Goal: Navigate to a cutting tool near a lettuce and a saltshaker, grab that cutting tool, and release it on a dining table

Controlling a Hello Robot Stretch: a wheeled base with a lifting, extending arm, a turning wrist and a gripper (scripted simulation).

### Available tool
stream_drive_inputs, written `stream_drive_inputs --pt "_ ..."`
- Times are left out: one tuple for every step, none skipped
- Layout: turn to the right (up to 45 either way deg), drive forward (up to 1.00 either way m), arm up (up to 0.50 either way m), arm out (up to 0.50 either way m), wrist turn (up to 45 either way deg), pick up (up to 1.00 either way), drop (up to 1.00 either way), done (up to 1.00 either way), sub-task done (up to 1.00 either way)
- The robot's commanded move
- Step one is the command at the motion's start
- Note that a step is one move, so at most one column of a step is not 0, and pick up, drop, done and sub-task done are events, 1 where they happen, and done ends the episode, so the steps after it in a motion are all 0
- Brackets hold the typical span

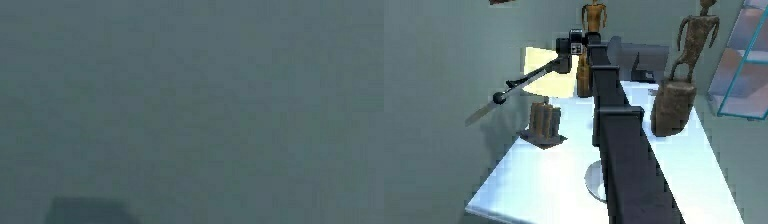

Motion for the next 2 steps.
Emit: stream_drive_inputs --pt "0.0 0.0 0.0 0.0 45.0 0.0 0.0 0.0 0.0" --pt "0.0 0.0 0.0 0.0 45.0 0.0 0.0 0.0 0.0"
